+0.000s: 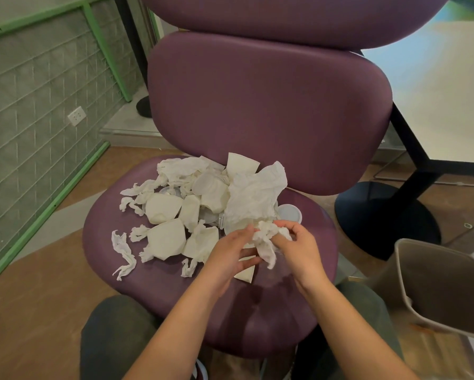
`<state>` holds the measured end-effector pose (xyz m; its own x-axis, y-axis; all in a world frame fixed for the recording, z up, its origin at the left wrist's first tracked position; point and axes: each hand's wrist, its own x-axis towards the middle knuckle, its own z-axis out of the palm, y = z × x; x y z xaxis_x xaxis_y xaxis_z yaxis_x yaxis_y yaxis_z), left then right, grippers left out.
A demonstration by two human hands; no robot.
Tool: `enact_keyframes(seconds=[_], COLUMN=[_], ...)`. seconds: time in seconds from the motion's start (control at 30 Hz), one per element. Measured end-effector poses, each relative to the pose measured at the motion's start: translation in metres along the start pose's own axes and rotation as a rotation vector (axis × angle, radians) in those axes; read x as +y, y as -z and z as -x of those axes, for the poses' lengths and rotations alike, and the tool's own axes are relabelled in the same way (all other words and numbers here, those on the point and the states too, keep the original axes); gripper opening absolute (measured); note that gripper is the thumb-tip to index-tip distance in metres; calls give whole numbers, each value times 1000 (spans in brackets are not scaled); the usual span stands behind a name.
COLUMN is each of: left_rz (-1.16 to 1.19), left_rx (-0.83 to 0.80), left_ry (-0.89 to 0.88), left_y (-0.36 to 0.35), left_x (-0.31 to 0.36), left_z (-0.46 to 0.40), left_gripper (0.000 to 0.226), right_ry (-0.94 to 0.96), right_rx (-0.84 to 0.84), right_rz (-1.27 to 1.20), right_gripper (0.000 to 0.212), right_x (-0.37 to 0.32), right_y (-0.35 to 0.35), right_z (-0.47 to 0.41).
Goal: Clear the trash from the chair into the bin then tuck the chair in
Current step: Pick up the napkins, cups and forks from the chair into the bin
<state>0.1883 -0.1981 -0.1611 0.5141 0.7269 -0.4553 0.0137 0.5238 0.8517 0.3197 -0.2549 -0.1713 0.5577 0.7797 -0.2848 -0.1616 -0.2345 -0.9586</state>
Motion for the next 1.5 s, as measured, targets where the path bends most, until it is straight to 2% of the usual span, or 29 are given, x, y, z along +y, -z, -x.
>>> enact_keyframes(seconds=[0.1,0.17,0.23,0.33,0.4,0.47,0.57,0.63,0.7,0.83,0.9,1.03,1.17,1.27,1.33,1.5], left_rz=[0,30,13,-70,-45,13,65,114,124,100,37,-8,-10,-24,-36,-55], left_rx=[21,25,30,-5,-59,-90,-60,-2,49,129,190,281,252,238,259,296], left_ry=[-39,-31,-23,-6,-3,-8,-32,-37,-53,-128,-143,-154,-151,-151,-157,-175], left_y=[0,1,3,5,3,0,2,6,10,20,27,38,43,43,42,39], left_x=[5,10,12,8,4,4,9,13,19,28,31,36,32,28,26,24], left_z=[1,0,-1,-1,0,1,-5,-14,-21,-39,-48,-54,-53,-49,-47,-48], left_gripper=[34,35,35,41,40,29,24,22,20,33,32,30,33,27,23,25], right_ry=[46,132,235,279,239,195,165,178,245,268,313,445,431,466,485,533], right_rx=[-197,-262,-165,17,55,74,76,6,-41,-52,-13,9,-6,23,65,90], right_rz=[29,154,261,251,201,120,25,66,232,366,457,883,1189,1229,1182,1021], right_gripper=[47,60,50,21,17,12,5,10,17,32,37,43,49,35,25,16], right_x=[4,7,8,1,0,-4,-6,-3,1,-4,-10,-10,2,12,13,6], right_y=[-1,-3,-5,-5,-6,-10,-15,-19,-25,-34,-37,-43,-44,-42,-39,-30], right_z=[6,12,13,8,3,2,2,-1,-6,-32,-48,-74,-92,-98,-99,-87])
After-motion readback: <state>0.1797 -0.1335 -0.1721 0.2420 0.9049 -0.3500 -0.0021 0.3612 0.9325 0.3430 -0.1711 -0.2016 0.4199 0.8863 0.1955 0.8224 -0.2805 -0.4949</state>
